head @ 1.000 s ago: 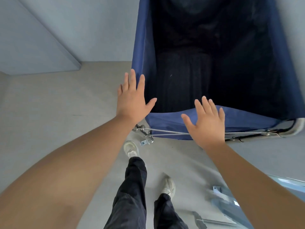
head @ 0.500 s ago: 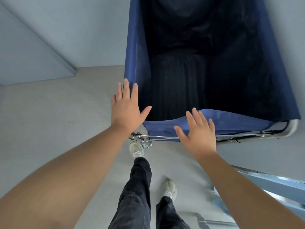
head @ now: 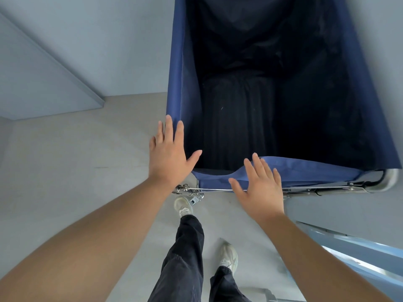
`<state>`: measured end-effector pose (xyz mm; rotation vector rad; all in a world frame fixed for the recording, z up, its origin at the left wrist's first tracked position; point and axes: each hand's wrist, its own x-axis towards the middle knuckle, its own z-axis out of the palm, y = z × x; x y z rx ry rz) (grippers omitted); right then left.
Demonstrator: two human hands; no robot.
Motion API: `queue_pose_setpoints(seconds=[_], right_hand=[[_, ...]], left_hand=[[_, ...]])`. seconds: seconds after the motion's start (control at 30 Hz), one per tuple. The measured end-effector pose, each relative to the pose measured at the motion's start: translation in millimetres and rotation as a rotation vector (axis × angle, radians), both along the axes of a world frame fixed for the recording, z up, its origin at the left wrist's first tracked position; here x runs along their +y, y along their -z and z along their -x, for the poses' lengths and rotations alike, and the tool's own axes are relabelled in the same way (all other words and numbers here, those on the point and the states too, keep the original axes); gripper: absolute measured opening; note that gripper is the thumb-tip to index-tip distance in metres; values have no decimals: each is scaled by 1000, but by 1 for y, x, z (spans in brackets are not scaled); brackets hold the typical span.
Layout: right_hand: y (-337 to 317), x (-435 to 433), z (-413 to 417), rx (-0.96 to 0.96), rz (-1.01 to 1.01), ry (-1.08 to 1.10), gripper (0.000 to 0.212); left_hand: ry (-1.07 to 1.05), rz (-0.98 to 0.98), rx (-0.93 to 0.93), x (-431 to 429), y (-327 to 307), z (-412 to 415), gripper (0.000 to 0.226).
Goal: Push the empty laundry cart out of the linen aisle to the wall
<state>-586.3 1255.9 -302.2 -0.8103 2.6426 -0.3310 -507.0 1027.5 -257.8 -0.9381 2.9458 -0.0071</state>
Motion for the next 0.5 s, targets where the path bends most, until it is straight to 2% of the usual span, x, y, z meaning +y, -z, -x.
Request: queue_pose_setpoints(seconds=[0.3, 0.4, 0.43, 0.5], right_hand=[[0, -5, -11, -85, 89, 84, 73], [-22, -13, -13, -199, 292, 237, 70], [-31, -17, -12, -266, 417, 299, 68], [-62, -25, -13, -552, 687, 503, 64]], left_hand=[[-18, -17, 46, 0, 5, 1, 85], [-9, -90, 96, 1, 1, 1, 86], [2, -144, 134, 0, 2, -1, 86], [-63, -376, 268, 0, -4, -8, 85]])
